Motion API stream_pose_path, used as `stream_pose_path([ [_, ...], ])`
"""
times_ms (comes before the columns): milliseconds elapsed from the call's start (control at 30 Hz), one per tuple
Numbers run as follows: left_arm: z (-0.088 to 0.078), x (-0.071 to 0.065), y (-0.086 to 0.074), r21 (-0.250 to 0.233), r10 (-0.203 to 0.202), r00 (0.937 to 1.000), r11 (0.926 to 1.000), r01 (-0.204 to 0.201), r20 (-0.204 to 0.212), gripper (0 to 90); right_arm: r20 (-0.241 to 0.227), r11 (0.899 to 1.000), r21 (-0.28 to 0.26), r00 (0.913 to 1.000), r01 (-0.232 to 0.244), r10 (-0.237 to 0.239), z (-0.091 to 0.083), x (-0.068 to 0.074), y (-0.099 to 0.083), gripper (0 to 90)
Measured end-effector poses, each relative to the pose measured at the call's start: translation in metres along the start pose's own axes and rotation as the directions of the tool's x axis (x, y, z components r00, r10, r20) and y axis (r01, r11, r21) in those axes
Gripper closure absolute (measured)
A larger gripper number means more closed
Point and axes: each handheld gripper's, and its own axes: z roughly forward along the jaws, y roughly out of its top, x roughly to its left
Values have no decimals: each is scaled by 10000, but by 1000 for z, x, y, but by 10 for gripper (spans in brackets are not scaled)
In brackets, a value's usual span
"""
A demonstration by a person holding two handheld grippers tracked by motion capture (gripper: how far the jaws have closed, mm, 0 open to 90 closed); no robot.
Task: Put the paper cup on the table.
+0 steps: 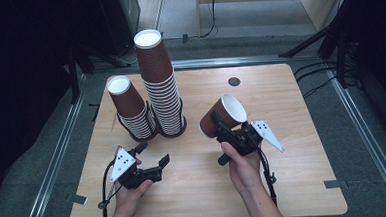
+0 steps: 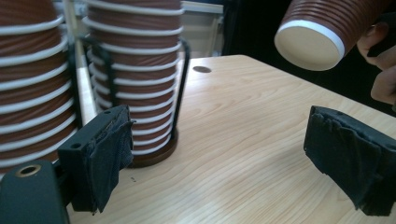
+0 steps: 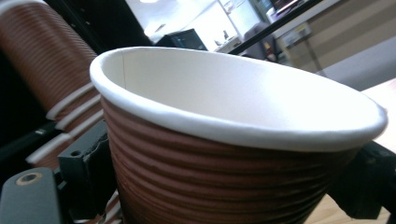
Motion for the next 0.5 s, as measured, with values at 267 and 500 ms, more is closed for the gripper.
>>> stream_pose_path([
  [267,-10,11,-4,-5,-299,9991,9996,299,-308,84,391,9964,42,9956,846,-847,10,-19,2,109],
  [500,-19,26,-8,17,-615,9953,9981,618,-753,84,1041,9754,306,9699,2183,-2203,15,-33,2,109],
])
